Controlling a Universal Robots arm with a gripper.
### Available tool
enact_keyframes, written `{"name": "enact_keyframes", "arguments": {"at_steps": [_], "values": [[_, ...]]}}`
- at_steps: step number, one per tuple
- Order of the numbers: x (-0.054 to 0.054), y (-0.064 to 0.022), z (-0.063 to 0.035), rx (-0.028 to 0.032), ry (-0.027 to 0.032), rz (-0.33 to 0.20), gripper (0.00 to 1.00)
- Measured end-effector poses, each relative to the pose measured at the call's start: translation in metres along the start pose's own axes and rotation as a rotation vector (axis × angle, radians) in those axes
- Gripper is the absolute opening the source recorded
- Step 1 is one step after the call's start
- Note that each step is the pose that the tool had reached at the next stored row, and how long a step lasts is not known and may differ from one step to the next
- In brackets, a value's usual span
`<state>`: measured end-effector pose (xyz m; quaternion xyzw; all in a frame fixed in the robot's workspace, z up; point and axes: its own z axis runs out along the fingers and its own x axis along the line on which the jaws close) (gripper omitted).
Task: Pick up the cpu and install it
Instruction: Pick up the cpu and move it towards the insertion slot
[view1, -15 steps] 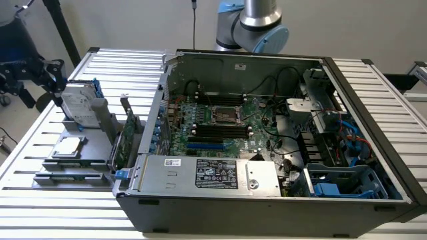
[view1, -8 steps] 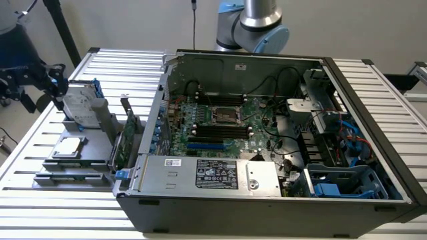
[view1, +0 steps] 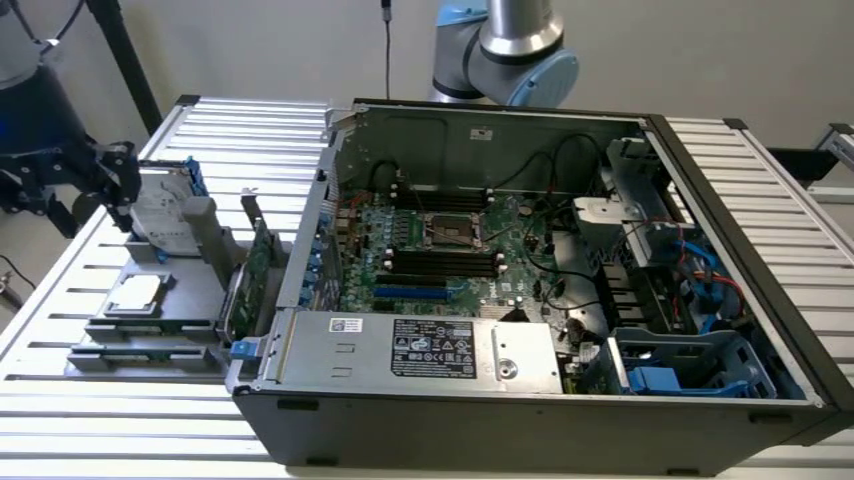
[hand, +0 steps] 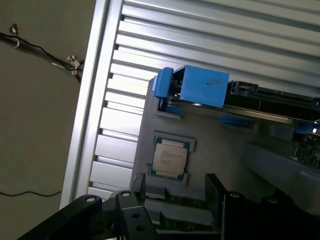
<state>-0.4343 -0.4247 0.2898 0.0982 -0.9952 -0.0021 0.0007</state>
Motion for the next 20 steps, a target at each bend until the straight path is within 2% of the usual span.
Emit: {"name": "enact_keyframes", "arguments": {"at_steps": [3,6,9,16,20], "values": [[0.000,-0.0004,0.0056,0.0011,-0.0059,0.003,0.60],[0.002,-0.0002,0.0110,0.0017,-0.0086,0.010,0.60],[0.002,-0.0001,0.0165,0.0018,-0.0098,0.029,0.60],[0.003,0.0000,0.0292,0.0023,-0.0101,0.109,0.60],[0.003,0.0000,0.0365,0.0024,-0.0107,0.129,0.60]]}}
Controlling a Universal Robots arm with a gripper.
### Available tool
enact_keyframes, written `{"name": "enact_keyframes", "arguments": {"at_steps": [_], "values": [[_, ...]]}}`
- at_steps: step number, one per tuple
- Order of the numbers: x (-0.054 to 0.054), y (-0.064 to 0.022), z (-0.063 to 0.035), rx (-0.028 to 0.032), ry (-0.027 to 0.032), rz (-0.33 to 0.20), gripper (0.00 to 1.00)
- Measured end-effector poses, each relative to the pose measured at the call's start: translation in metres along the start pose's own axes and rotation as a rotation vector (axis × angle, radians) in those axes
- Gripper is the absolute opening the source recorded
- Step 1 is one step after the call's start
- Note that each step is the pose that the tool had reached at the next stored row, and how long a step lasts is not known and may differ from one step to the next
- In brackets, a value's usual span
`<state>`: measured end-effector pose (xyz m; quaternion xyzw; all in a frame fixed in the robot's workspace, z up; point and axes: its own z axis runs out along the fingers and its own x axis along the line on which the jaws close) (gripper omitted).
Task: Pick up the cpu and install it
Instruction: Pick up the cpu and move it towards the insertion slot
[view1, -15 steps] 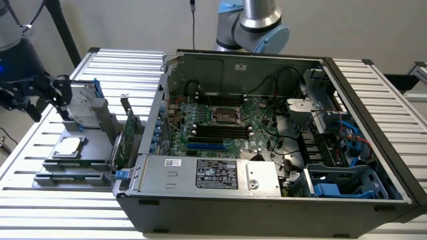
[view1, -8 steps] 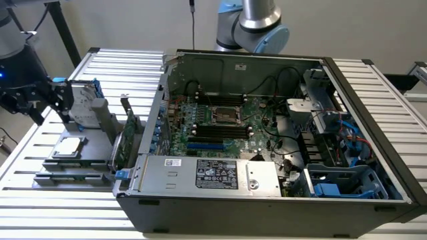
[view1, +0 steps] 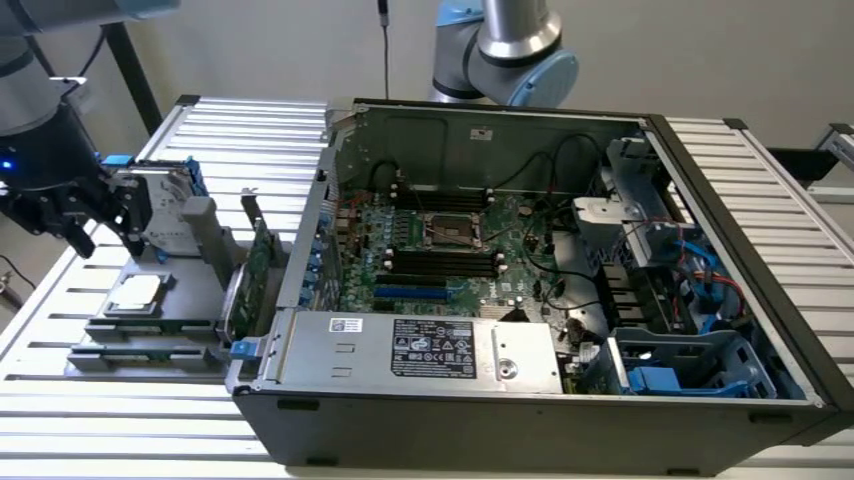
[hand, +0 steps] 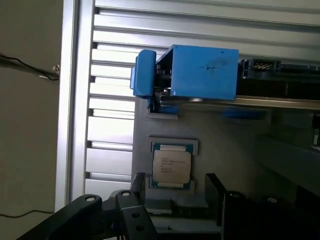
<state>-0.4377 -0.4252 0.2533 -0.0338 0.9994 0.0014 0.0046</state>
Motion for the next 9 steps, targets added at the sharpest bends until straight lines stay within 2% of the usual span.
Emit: {"name": "enact_keyframes", "arguments": {"at_steps": [5,6,7,8,9], "values": [[0.000,-0.0001,0.0092,0.0001,-0.0010,0.008,0.61],[0.000,-0.0002,0.0110,0.0001,-0.0010,0.010,0.67],[0.000,-0.0002,0.0128,0.0001,-0.0010,0.011,0.67],[0.000,-0.0004,0.0146,0.0002,-0.0010,0.012,0.73],[0.000,-0.0005,0.0163,0.0002,-0.0011,0.013,0.73]]}}
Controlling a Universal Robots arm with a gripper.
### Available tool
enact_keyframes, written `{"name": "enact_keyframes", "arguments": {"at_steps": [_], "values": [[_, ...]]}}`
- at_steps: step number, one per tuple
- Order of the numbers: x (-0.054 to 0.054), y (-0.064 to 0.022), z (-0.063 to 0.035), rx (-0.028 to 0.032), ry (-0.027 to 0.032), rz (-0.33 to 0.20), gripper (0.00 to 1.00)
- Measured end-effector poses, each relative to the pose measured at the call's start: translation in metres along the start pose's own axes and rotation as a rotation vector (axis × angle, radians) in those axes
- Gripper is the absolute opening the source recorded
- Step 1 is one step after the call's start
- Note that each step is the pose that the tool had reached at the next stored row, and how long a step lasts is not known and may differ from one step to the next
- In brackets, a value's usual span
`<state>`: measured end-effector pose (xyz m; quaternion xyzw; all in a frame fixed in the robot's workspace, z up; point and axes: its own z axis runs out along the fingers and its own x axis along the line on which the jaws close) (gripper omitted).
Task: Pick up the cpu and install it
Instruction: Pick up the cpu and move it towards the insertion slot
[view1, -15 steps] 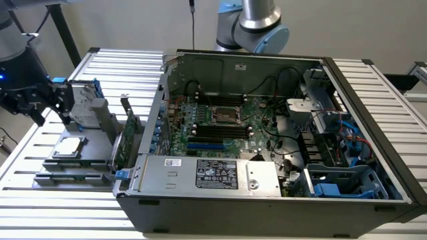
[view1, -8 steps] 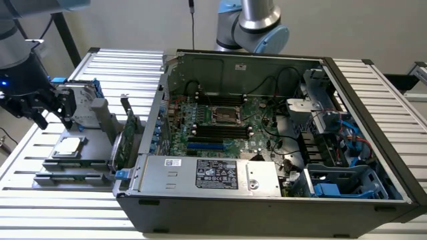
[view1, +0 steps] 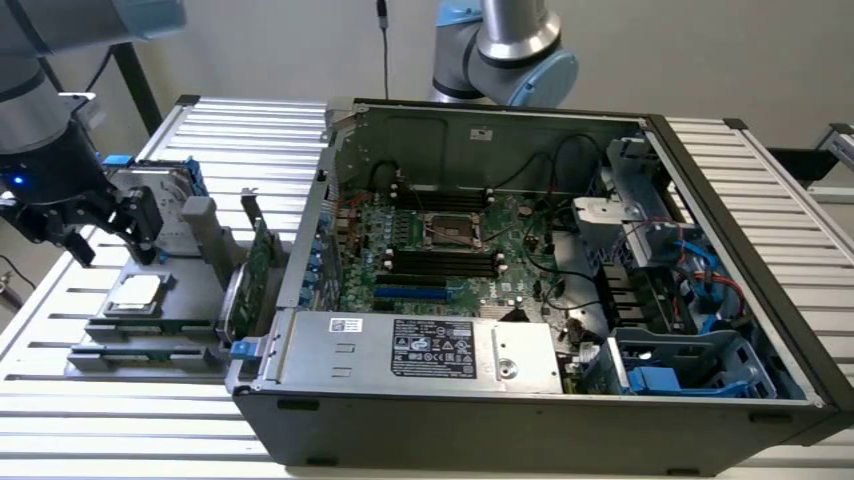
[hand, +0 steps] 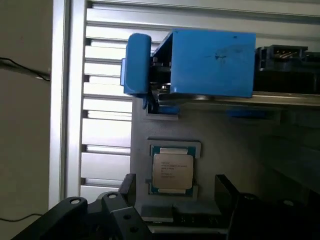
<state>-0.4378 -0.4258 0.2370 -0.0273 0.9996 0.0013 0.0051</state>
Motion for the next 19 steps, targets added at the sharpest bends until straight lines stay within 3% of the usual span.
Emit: {"name": "enact_keyframes", "arguments": {"at_steps": [7,19], "values": [[0.000,-0.0006,0.0120,0.0001,0.0000,0.008,0.73],[0.000,-0.0017,0.0154,0.0001,-0.0001,0.009,0.73]]}}
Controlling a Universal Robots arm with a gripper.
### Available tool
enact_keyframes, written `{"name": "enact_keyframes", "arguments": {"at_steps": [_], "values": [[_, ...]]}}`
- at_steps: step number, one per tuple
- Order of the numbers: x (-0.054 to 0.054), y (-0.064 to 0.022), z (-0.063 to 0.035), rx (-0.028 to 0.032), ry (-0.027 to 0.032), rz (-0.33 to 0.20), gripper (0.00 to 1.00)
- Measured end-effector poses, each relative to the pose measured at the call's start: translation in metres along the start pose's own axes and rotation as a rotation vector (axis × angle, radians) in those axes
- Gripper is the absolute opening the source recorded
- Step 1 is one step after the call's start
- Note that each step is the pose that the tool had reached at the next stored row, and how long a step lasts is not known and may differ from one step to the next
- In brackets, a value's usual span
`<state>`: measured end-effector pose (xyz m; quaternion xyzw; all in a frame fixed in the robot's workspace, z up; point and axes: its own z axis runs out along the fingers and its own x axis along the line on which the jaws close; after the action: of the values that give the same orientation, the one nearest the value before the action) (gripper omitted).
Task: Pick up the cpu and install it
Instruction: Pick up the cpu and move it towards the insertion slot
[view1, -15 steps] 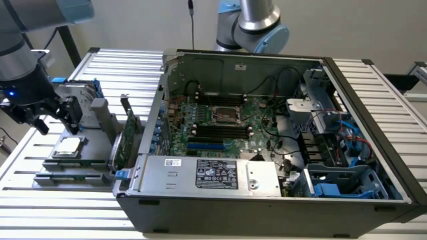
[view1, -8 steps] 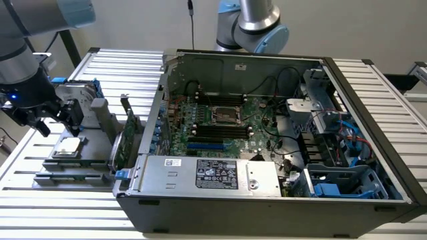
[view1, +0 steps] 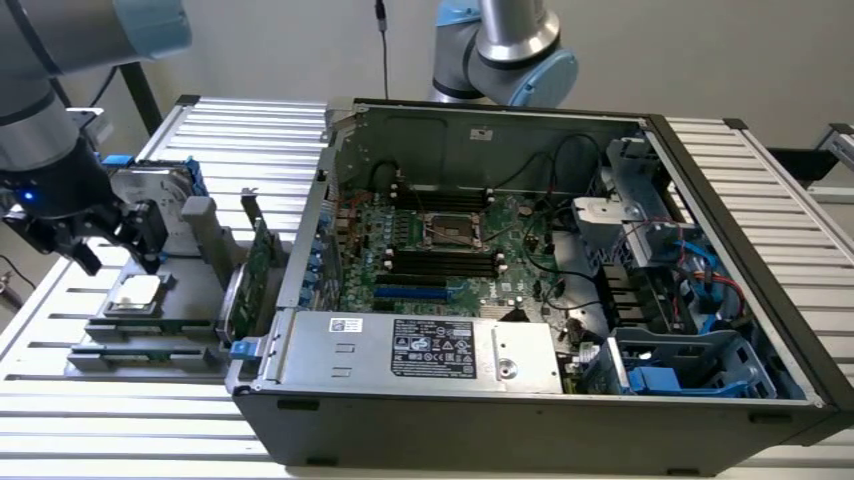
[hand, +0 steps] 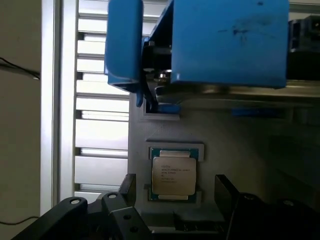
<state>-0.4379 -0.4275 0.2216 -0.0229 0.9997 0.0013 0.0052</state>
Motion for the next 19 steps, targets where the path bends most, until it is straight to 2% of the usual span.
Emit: {"name": "enact_keyframes", "arguments": {"at_steps": [19], "values": [[0.000,-0.0022,0.0226,0.0001,0.0000,0.001,0.73]]}}
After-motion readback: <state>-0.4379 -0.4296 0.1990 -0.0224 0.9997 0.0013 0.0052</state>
